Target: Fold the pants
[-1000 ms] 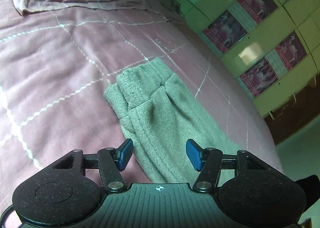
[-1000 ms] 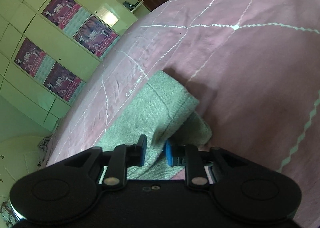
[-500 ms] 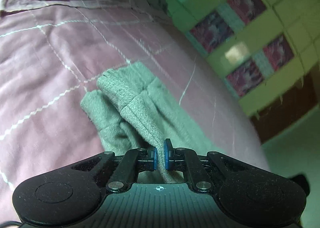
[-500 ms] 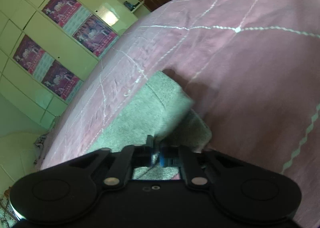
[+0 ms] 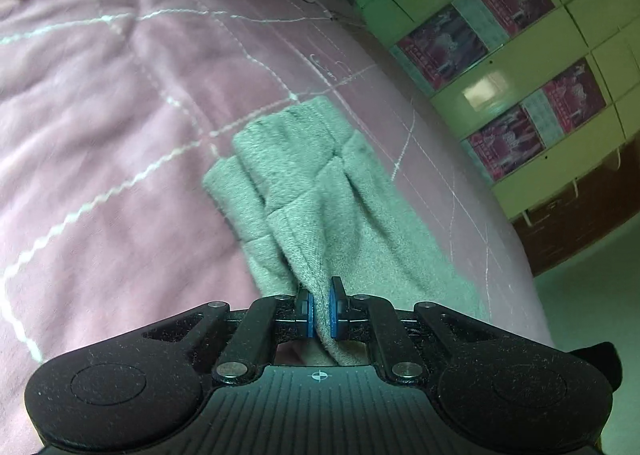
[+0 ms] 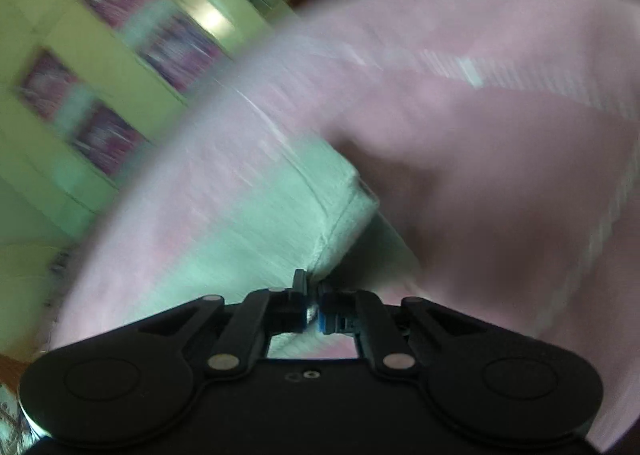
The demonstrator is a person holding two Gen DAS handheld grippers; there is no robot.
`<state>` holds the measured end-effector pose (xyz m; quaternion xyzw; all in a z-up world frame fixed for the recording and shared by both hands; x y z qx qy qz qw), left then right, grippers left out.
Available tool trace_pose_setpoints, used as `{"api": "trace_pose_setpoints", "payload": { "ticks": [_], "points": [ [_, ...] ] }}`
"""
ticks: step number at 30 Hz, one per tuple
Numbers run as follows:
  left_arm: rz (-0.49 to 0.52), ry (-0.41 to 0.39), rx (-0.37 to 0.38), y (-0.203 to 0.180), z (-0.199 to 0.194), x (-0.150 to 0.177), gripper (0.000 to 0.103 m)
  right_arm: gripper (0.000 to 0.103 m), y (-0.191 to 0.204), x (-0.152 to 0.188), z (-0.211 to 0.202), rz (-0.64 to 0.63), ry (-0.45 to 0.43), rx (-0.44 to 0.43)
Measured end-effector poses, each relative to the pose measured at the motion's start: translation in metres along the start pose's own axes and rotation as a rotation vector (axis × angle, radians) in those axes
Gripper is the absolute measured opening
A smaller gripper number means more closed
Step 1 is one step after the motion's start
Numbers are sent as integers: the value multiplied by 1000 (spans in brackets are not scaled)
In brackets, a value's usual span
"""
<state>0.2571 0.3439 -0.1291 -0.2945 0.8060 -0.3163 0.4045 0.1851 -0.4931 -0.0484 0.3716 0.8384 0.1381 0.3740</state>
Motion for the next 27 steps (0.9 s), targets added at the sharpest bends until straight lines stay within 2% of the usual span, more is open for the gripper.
{"api": "trace_pose_setpoints", "payload": {
  "ticks": [1,4,6,9,10,11,14,15,18,21,22,24,26,27],
  "points": [
    [-4,-10,1,0,-2,0,8,4,-3,-1,-2,40,-16,-23],
    [6,-45,3,-1,-6,-6,8,4,5,-3,-15,8,-82,-51],
    [-7,-47,-3,2,-6,-9,8,4,6,-5,-22,30,-99,-86],
    [9,-13,-27,4,-2,-7,8,4,-10,1,-3,86,-8,-38],
    [13,-12,-25,2,-4,-6,8,9,-13,-1,-3,128,-10,-57],
    [20,-9,-22,1,-4,-6,8,18,-13,-3,-8,152,-31,-71],
    [52,14,-24,-3,-3,-4,8,38,-17,-5,-28,172,-92,-100],
    [53,13,-23,-3,-3,-3,8,48,-22,-4,-30,185,-100,-95],
    [61,17,-38,-4,2,0,8,50,-30,-3,-19,229,-54,-65],
    [80,23,-82,-3,6,1,8,48,-23,-8,0,218,-25,-59],
    [80,23,-89,-3,8,1,8,15,-18,-12,5,187,-32,-46],
    [88,26,-96,-5,8,0,8,13,-3,-20,2,92,-75,-36],
    [107,33,-98,-6,8,0,8,13,22,-28,-23,-4,-191,-105],
    [102,34,-96,-5,8,1,8,13,25,-28,-29,-33,-217,-105]
  ]
}}
Point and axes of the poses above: each gripper's, at about its wrist camera, not at the fingertips, and z roughly the way its jaws point, y to its left, x to its underside, the point moved 8 cm from there along z, roughly the way its jaws point, and after that the axes turned 8 degrees about x, right-handed, at the moved point
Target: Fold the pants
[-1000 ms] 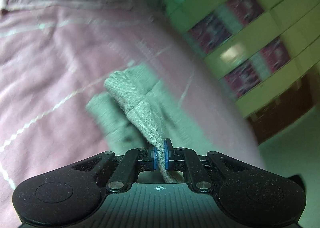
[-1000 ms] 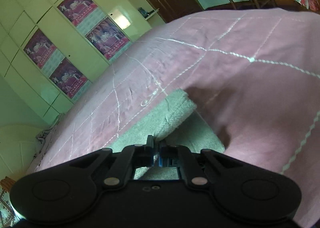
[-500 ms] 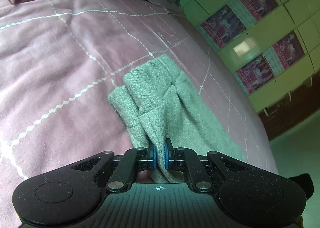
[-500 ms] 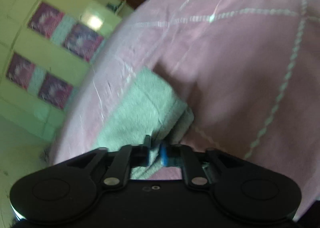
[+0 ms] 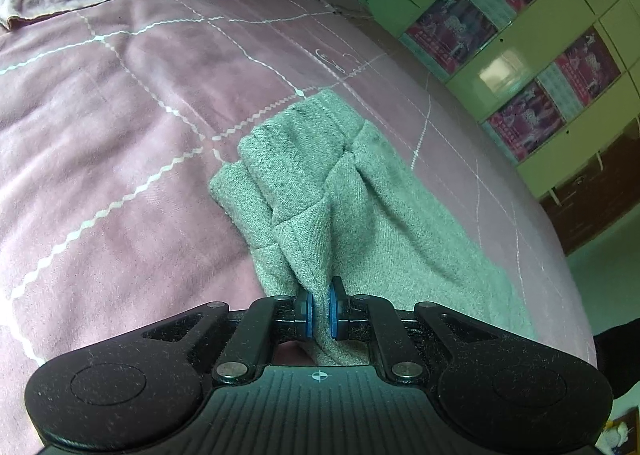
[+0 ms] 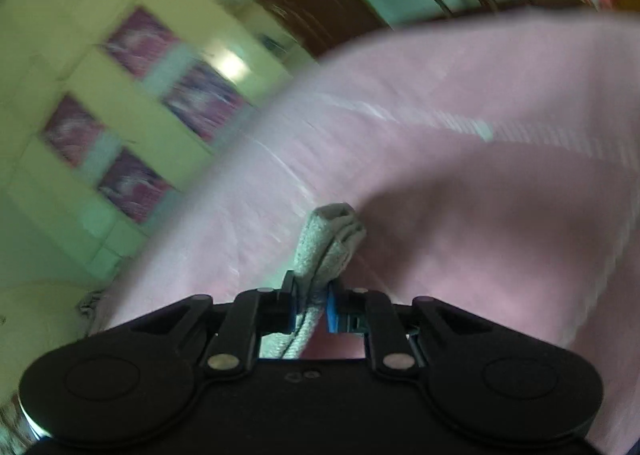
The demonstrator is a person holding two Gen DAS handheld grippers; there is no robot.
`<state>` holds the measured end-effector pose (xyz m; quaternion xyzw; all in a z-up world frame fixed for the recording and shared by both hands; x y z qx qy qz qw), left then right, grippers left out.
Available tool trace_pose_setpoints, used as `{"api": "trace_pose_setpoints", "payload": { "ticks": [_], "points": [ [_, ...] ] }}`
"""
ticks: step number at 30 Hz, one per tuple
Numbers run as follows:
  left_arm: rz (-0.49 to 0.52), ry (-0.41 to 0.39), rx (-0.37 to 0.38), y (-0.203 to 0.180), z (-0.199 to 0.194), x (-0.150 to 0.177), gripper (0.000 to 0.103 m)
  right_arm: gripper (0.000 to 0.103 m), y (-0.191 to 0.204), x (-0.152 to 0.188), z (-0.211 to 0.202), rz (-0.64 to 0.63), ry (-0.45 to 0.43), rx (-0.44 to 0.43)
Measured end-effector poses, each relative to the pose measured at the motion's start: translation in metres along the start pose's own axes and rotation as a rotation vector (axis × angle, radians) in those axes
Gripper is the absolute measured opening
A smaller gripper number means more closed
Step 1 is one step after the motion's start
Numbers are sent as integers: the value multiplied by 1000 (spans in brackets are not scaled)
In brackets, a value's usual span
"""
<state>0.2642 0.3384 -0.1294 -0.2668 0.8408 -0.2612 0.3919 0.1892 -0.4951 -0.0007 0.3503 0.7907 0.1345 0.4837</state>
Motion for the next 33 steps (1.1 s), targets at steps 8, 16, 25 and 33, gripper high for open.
{"api": "trace_pose_setpoints", "payload": {
  "ticks": [8,16,25,33],
  "points": [
    [-42,-82,65,-21,-43,13,8,54,-34,9,1,86,7,168],
    [-68,7,211,-78,-33,83,8,54,44,78,1,20,170,-137],
    [-66,76,243,-111,-2,114,8,53,81,134,24,136,434,-291],
    [-130,100,259,-108,18,116,8,48,82,138,16,164,460,-302]
  ]
}}
Point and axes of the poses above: each gripper's, at about its wrist camera, not at the fingertips, and z roughly the way its jaws point, y to its left, x to its underside, the point moved 8 cm from there along z, roughly the way its jaws point, and after that the axes turned 8 degrees about x, right-handed, at the moved point
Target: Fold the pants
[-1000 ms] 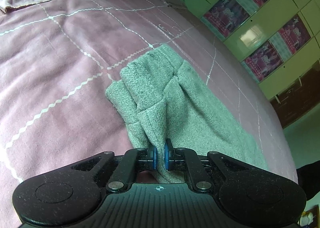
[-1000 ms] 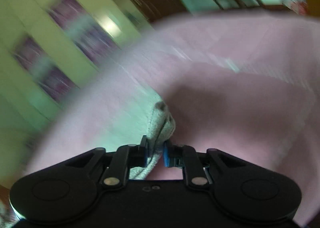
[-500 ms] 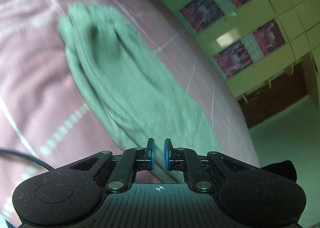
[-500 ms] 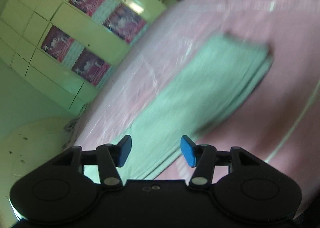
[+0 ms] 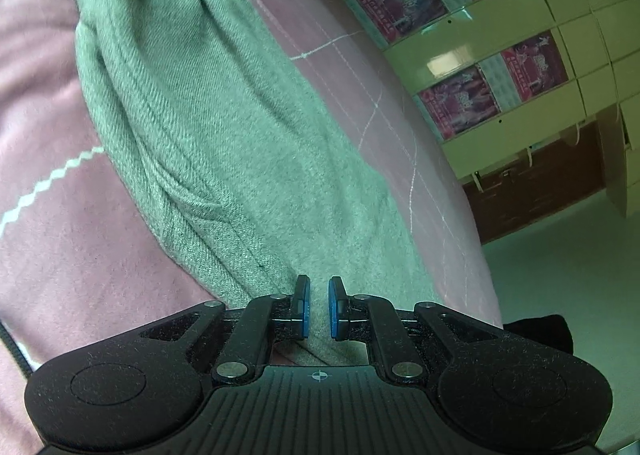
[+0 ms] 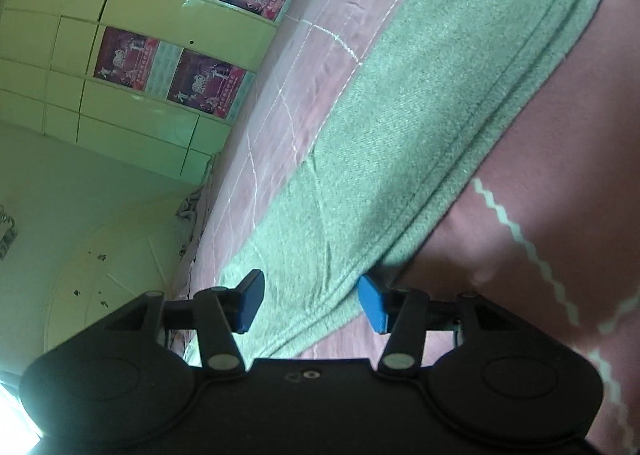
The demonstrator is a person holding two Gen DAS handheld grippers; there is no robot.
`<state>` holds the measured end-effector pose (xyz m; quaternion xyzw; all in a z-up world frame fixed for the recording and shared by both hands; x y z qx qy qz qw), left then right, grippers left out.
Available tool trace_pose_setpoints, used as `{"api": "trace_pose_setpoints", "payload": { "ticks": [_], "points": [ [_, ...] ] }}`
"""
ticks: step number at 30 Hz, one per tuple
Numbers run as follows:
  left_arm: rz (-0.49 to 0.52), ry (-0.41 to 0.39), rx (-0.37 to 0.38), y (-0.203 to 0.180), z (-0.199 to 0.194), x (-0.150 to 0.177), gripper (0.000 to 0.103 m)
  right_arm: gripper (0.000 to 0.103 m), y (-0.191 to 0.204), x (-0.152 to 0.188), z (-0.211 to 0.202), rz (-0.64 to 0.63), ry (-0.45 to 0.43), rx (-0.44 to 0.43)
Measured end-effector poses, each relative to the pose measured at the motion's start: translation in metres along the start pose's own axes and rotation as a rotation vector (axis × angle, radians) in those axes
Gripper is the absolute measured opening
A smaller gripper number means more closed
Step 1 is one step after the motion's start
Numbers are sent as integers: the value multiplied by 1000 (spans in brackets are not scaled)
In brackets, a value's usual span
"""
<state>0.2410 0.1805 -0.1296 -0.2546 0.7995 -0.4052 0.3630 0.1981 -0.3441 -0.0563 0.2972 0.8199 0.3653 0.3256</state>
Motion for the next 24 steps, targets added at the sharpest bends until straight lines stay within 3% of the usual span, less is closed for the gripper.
{"api": "trace_pose_setpoints", "payload": {
  "ticks": [2,4,6,10,14,16,20,24],
  "points": [
    [-15,10,11,2,6,1,8,41,2,-2,6,-6,-5,19],
    [-22,15,17,3,12,2,8,25,4,-5,18,-17,-2,46],
    [-31,18,28,3,16,3,8,17,3,0,24,-25,1,77],
    [-23,23,37,3,21,1,8,7,4,3,28,-45,-6,93],
    [-18,13,49,0,19,-4,8,4,15,8,19,-129,-39,93],
    [3,26,43,-2,17,-4,8,4,24,9,8,-155,-65,48],
    [42,46,37,-7,12,-1,8,2,2,14,18,-154,-13,158],
    [142,54,36,-32,8,3,8,14,3,14,12,-100,-25,145]
  ]
}}
Point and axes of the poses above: each gripper's, at about its wrist camera, not at the fingertips, and z roughly the way its jaws point, y to its left, x to its underside, the point moved 8 cm from there along z, roughly the way its jaws point, and after that the axes turned 8 degrees about x, right-handed, at the moved point
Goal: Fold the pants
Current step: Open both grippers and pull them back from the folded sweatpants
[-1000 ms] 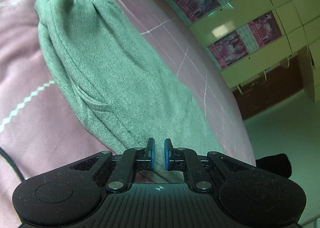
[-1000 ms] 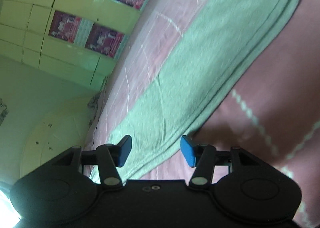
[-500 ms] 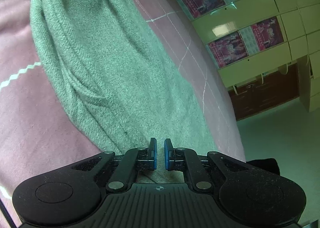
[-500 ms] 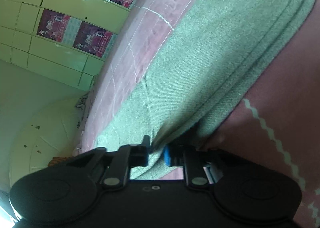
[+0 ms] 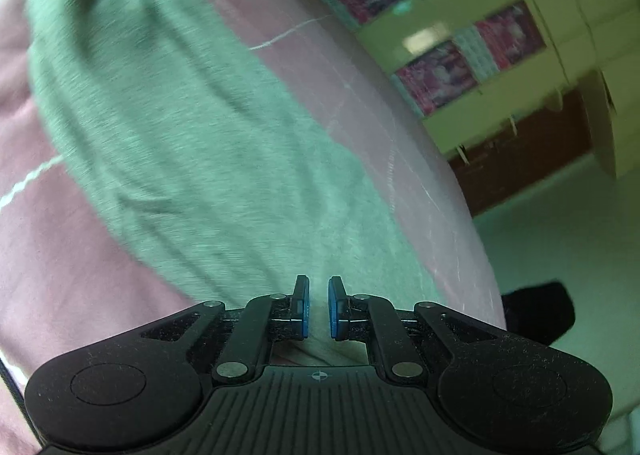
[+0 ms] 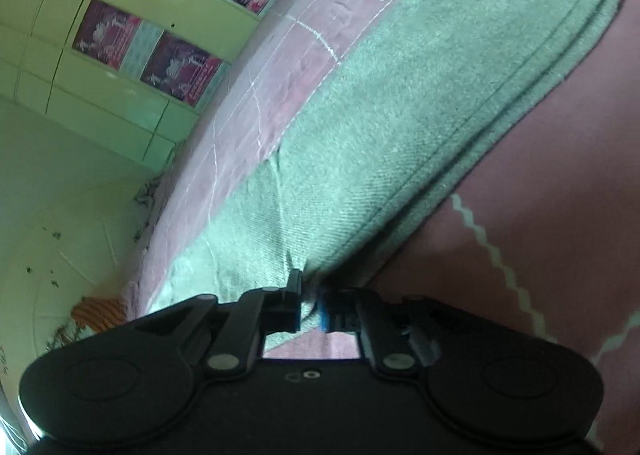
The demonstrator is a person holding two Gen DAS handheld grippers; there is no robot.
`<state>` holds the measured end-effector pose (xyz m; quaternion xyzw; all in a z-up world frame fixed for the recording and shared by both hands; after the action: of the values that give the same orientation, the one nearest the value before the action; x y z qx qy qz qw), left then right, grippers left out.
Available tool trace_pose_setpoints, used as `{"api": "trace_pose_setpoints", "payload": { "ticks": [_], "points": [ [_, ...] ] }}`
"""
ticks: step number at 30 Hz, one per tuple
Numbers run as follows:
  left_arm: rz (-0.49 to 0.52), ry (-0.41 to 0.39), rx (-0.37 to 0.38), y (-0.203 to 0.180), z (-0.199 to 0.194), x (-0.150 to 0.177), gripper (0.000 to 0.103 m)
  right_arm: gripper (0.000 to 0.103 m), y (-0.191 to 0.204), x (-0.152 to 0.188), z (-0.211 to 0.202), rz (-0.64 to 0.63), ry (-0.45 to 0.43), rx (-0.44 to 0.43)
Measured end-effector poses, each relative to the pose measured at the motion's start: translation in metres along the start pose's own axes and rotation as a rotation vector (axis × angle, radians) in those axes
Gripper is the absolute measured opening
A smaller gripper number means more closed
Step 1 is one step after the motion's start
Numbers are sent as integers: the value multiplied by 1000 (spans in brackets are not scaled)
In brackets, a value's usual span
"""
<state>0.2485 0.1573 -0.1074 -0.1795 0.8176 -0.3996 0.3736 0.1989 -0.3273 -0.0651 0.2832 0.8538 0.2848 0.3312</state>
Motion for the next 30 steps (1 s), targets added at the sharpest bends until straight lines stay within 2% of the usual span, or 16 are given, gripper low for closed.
{"api": "trace_pose_setpoints", "payload": {
  "ticks": [1,5,8,10,11,12,13,15,18,20,23,25,27,29,30],
  "points": [
    [37,2,0,-10,2,-1,8,20,2,0,-8,-10,-13,6],
    [159,38,22,-50,31,5,8,20,29,3,-34,-174,-104,12],
    [226,103,37,-73,64,28,8,22,50,4,-20,-303,-121,25],
    [241,201,1,-69,88,50,8,21,53,7,3,-383,-98,68],
    [249,242,-28,-66,95,59,8,19,48,12,20,-431,-46,144],
    [275,234,-26,-70,93,59,8,19,44,16,32,-458,3,179],
    [297,231,-24,-74,90,55,8,19,46,16,30,-475,-1,174],
    [312,164,-25,-78,83,38,8,25,52,11,21,-491,-10,162],
    [286,73,-68,-64,69,-4,8,25,74,-2,16,-510,-93,102],
    [322,24,-148,-49,54,-37,8,25,94,-8,29,-517,-103,76],
    [399,-41,-306,-22,31,-91,8,26,138,-6,67,-596,-57,50],
    [407,-30,-353,-5,27,-116,8,38,180,9,95,-679,-25,5],
    [394,-15,-359,5,31,-134,8,39,224,33,128,-753,4,-51],
    [433,0,-382,12,39,-145,8,39,268,60,168,-805,47,-102],
    [460,10,-403,16,42,-151,8,33,287,74,187,-813,81,-123]
  ]
}}
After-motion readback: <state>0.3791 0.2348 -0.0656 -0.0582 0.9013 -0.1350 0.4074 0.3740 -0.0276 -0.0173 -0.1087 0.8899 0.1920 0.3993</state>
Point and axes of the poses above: each gripper's, at about its wrist camera, not at the fingertips, and z roughly the way its jaws point, y to its left, x to its underside, the point moved 8 cm from there along z, roughly the way its jaws point, and after that the axes turned 8 degrees about x, right-handed, at the moved point
